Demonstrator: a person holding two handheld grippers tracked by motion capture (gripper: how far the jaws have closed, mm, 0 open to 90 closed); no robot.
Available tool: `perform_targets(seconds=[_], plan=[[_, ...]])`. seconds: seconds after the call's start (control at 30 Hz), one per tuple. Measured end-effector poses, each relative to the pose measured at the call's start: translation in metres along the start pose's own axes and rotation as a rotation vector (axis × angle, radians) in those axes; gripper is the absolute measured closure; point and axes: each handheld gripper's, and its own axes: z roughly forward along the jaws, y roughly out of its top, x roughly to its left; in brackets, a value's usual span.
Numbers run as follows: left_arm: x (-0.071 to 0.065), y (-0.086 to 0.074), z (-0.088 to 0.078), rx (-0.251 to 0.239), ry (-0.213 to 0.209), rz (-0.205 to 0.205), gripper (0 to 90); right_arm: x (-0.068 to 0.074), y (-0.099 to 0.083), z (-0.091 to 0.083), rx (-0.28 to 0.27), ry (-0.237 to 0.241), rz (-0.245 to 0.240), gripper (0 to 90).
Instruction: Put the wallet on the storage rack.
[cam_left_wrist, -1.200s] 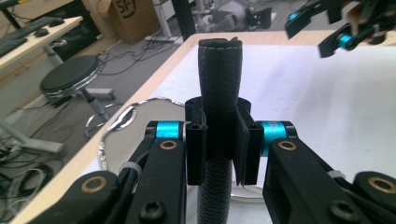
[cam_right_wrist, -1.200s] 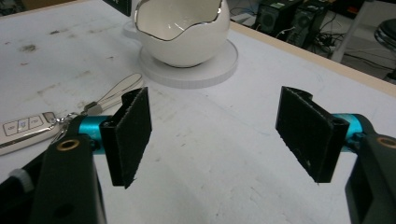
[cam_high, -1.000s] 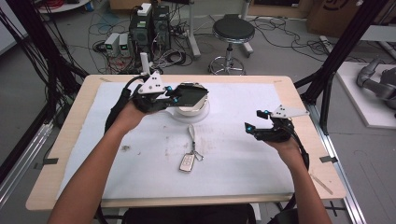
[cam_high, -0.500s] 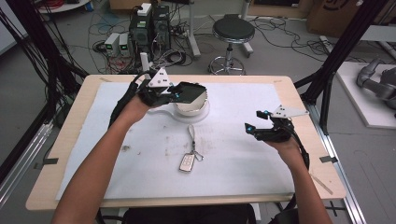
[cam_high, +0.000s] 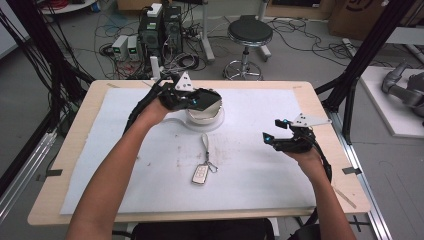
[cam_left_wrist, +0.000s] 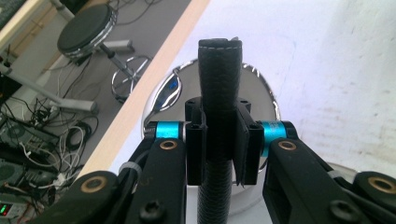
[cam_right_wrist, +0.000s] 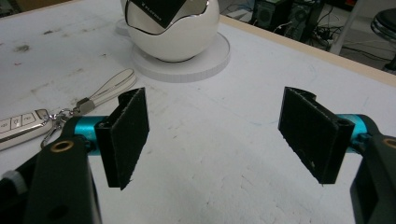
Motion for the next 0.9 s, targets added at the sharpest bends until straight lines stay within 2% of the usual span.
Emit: perform_targets(seconds=[0.1,0.17,0.23,0.4,0.47,0.63,0.67,0.73,0.9], plan=[[0.001,0.000,0.005,0.022,0.005,0.006,77.1,-0.001,0.000,-0.001,-0.006,0.008,0.010,25.1],[0.001,0.000,0.010,0.032,0.012,0.009,77.2,-0.002,-0.001,-0.003,-0.021,0.025,0.035,25.1],[0.001,0.001,0.011,0.043,0.011,0.013,77.2,-0.003,-0.001,-0.003,-0.022,0.025,0.033,25.1],[-0.001,0.007,0.016,0.086,0.005,0.059,77.4,-0.003,-0.002,-0.002,-0.020,0.028,0.034,25.1],[-0.001,0.009,0.019,0.098,0.002,0.052,77.4,-0.002,-0.002,-0.002,-0.019,0.031,0.030,25.1],[0.001,0.008,0.020,0.091,-0.001,0.014,76.4,-0.002,-0.002,-0.002,-0.017,0.033,0.033,25.1],[0.001,0.008,0.021,0.090,0.000,-0.003,74.1,-0.002,-0.002,-0.002,-0.016,0.032,0.032,25.1],[0.001,0.005,0.023,0.086,-0.009,-0.044,61.9,-0.002,-0.002,-0.002,-0.013,0.032,0.031,25.1],[0.000,-0.009,0.024,0.061,-0.009,-0.111,54.6,-0.002,-0.003,-0.002,-0.006,0.032,0.032,25.1]])
